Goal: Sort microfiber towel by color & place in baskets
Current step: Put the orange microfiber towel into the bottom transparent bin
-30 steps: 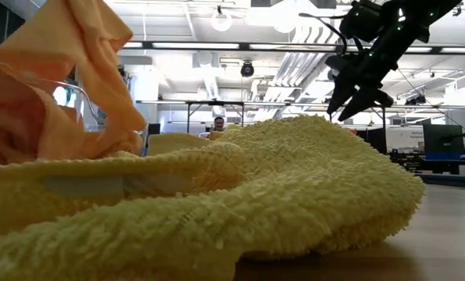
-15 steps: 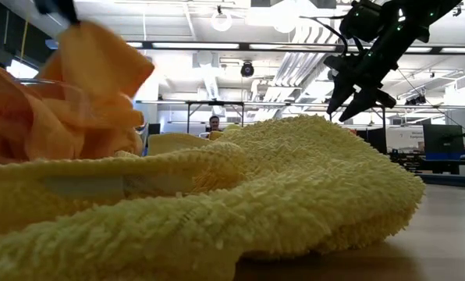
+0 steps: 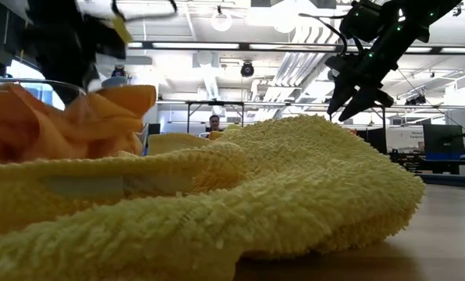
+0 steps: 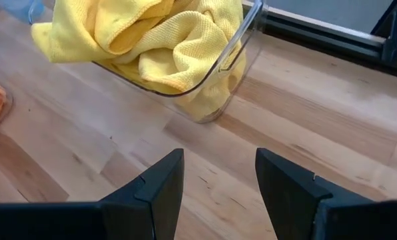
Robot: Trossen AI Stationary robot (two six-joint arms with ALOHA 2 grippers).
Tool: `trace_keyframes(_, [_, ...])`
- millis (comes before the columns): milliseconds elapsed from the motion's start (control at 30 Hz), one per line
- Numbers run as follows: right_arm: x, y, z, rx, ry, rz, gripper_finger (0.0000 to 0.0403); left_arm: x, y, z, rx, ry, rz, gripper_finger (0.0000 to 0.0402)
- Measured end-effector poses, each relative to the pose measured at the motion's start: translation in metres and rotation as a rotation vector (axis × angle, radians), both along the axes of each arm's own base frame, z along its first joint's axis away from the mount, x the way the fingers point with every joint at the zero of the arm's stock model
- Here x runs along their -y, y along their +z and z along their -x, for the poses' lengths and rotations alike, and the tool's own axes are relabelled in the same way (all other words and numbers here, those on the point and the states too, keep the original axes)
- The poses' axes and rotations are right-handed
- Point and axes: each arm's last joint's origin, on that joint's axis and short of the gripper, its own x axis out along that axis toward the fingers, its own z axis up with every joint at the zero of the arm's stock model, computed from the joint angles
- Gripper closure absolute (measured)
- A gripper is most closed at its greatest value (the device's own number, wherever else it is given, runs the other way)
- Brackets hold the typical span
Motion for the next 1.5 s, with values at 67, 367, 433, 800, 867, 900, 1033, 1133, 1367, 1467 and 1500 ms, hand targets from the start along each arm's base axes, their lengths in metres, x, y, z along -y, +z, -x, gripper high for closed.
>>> trace_keyframes(67, [0.000,0.000,0.000,-0.007,0.011,0.008,0.0219,-0.003,-0.012,-0.005,-0.045,-0.011,0.000,0.0401])
trace_keyframes(367, [0.000,-0.001,0.001,-0.043,0.063,0.037,0.0219,-0.010,-0.048,-0.021,-0.220,0.015,0.041,0.0382])
trace_keyframes(433, [-0.001,-0.001,0.001,-0.048,0.071,0.039,0.0219,-0.010,-0.051,-0.022,-0.240,0.021,0.073,0.0364])
trace_keyframes(800, [-0.003,-0.004,0.003,-0.112,0.144,0.042,0.0219,-0.009,-0.011,-0.022,-0.220,0.120,0.123,0.0257])
trace_keyframes(867, [-0.003,-0.004,0.003,-0.119,0.156,0.049,0.0219,-0.009,0.001,-0.020,-0.212,0.129,0.127,0.0246])
trace_keyframes(900, [-0.003,-0.004,0.003,-0.122,0.161,0.053,0.0219,-0.008,0.007,-0.019,-0.210,0.129,0.129,0.0242])
trace_keyframes(1033, [-0.003,-0.004,0.003,-0.138,0.190,0.073,0.0219,-0.007,0.029,-0.017,-0.174,0.115,0.135,0.0234])
trace_keyframes(1133, [-0.003,-0.004,0.003,-0.150,0.211,0.088,0.0219,-0.007,0.041,-0.018,-0.130,0.087,0.133,0.0234])
trace_keyframes(1367, [-0.003,-0.004,0.003,-0.173,0.264,0.121,0.0219,-0.010,0.039,-0.027,-0.081,-0.001,0.019,0.0234])
trace_keyframes(1467, [-0.003,-0.004,0.003,-0.184,0.284,0.135,0.0219,-0.013,0.023,-0.031,-0.094,-0.018,-0.011,0.0234])
trace_keyframes(1500, [-0.003,-0.004,0.003,-0.187,0.290,0.139,0.0219,-0.014,0.017,-0.034,-0.091,-0.016,-0.013,0.0234])
